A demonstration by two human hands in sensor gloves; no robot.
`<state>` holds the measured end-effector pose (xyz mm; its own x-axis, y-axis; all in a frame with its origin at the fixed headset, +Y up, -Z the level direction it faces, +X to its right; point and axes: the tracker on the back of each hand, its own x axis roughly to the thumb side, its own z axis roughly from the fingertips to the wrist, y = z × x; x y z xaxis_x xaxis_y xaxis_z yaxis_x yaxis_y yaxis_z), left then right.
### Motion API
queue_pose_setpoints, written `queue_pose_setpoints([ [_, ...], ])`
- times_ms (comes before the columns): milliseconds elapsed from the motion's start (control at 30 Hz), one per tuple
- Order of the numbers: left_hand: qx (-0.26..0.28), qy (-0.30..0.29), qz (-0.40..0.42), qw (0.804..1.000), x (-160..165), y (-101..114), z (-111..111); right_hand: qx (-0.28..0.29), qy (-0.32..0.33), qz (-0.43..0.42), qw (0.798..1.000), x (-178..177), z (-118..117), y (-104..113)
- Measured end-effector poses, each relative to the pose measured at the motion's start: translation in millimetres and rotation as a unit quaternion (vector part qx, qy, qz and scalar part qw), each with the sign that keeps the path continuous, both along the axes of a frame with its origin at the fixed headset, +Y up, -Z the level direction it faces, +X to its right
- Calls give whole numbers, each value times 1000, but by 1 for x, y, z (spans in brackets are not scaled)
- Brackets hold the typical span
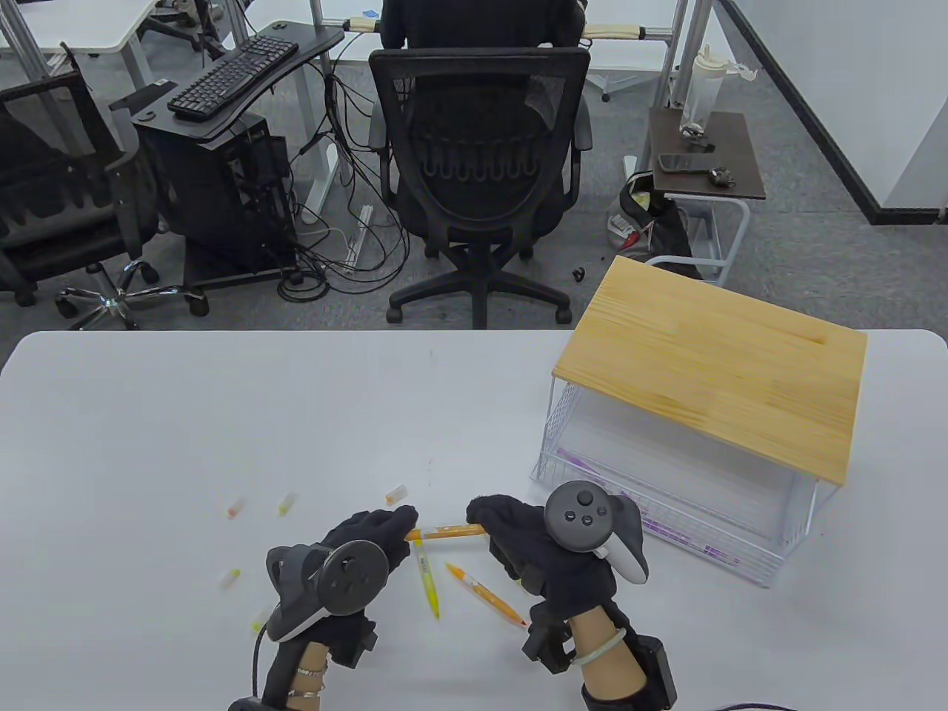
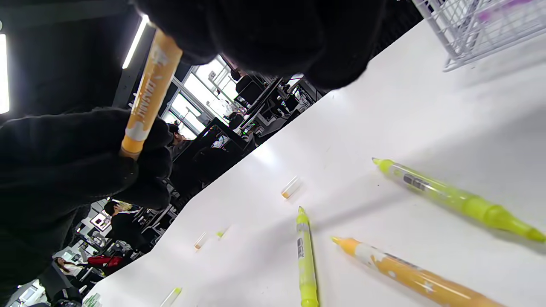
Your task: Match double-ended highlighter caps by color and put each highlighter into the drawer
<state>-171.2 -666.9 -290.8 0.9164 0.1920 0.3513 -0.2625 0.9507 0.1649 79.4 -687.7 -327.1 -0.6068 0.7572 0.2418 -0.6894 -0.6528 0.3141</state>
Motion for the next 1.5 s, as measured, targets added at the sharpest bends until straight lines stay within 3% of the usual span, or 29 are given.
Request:
queue_pose_setpoints([
  [133, -3, -2, -14, 1000, 3, -2, 0, 22, 1, 45, 999, 0, 3, 5],
  [267, -23, -29, 50, 998, -4, -4, -2, 71, -39, 94, 992, 9, 11, 22],
  [300, -28, -23, 61, 997, -6, -5, -2, 89, -62, 94, 990, 15, 15, 29],
  [433, -23, 59, -25, 998, -24, -18, -12, 150, -190, 113, 964, 59, 27, 61],
  [533, -95, 75, -55, 991, -36, -30, -22, 117, -264, 198, 937, 92, 24, 73],
  [633, -152, 74, -38, 985, -40, -37, -29, 86, -330, 299, 891, 120, 18, 67],
  [733, -160, 78, -49, 983, -34, -43, -32, 76, -380, 334, 859, 136, 5, 49],
  [900, -180, 99, -115, 972, -25, -51, -36, 46, -412, 333, 847, 150, -15, 15],
  [1067, -193, 103, -99, 971, -33, -51, -38, -1, -400, 314, 861, 161, -16, 12],
  [1167, -195, 113, -91, 970, -38, -53, -42, 94, -390, 298, 866, 139, -2, 22],
  [1267, -209, 117, -98, 966, -38, -58, -44, 121, -328, 307, 885, 106, 3, 25],
  [1333, -213, 113, -110, 964, -35, -60, -44, 105, -263, 326, 902, 73, -1, 17],
  [1400, -208, 109, -118, 965, -32, -57, -42, 69, -212, 362, 905, 45, -9, 3],
  [1500, -186, 103, -108, 971, -30, -49, -37, -35, -142, 456, 878, 10, -25, -29],
])
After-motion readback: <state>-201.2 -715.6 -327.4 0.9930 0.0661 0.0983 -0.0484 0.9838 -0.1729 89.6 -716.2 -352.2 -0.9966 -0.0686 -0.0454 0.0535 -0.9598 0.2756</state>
